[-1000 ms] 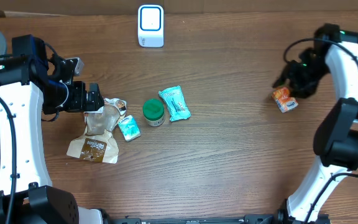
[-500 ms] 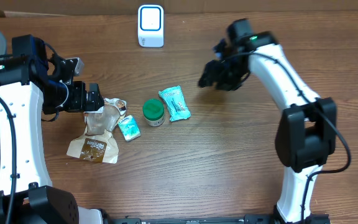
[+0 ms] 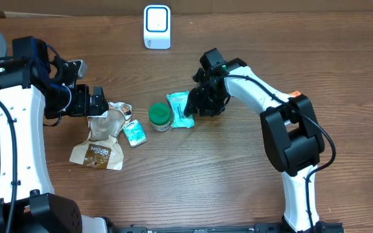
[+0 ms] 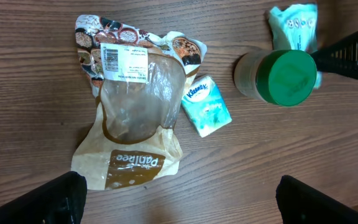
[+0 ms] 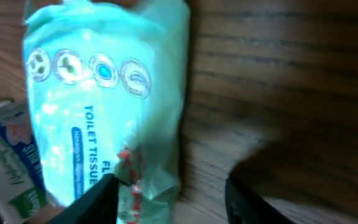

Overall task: Scan the item barcode
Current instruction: 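Move right gripper to the mint-green tissue pack beside the jar, then grasp green tissue pack with right gripper and drag it rightward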

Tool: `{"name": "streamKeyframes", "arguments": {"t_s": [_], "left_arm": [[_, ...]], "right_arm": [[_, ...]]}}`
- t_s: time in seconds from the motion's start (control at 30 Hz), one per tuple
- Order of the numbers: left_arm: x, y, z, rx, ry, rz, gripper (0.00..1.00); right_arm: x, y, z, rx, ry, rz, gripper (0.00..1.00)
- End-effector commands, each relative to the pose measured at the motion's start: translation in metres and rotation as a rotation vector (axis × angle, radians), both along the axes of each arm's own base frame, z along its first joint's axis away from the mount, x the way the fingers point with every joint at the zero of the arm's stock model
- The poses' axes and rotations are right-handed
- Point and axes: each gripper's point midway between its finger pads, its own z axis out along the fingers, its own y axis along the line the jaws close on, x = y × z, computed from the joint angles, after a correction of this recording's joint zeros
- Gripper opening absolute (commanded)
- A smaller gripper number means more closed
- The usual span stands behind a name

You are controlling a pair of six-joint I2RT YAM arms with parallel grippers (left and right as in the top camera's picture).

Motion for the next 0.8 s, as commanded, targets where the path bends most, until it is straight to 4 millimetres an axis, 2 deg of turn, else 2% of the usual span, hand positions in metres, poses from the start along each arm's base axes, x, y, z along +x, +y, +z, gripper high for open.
{"name": "streamKeyframes", "arguments": {"t_s": [0.0,0.07,0.1,0.27,0.37,0.5,0.63,0.77], "left_arm": [[0.001,-0.001,0.0,-0.006,-0.007,-0.026,1.0],[0.001,-0.001,0.0,-0.006,-0.007,-0.026,0.99],[0.001,-0.001,0.0,-0.006,-0.007,-0.026,0.99],[0.001,-0.001,0.0,-0.006,-0.007,-0.026,1.0],[0.001,-0.001,0.0,-0.006,-0.007,-0.024,0.99],[0.001,-0.001,0.0,-0.006,-0.006,-0.025,1.0],[0.001,-0.001,-0.001,-0.006,-0.005,-0.026,1.0],[0.001,-0.001,-0.001,-0.006,-0.004,-0.026,1.0]], "right_arm": [[-0.011,-0.005,-0.018,-0.019,0.054,0.01,0.45],[-0.013,-0.006,-0.019,-0.022,0.052,0.029,0.34],[-0.013,-0.006,-0.019,-0.022,0.045,0.041,0.23],[-0.011,-0.011,-0.022,-0.048,0.033,0.042,0.04],[-0.005,-0.019,-0.025,-0.103,0.003,0.036,0.04],[0.014,-0.04,-0.024,-0.192,-0.056,0.005,0.04],[0.038,-0.06,-0.006,-0.241,-0.103,-0.038,0.04],[0.055,-0.064,0.028,-0.215,-0.154,0.006,0.04]]}}
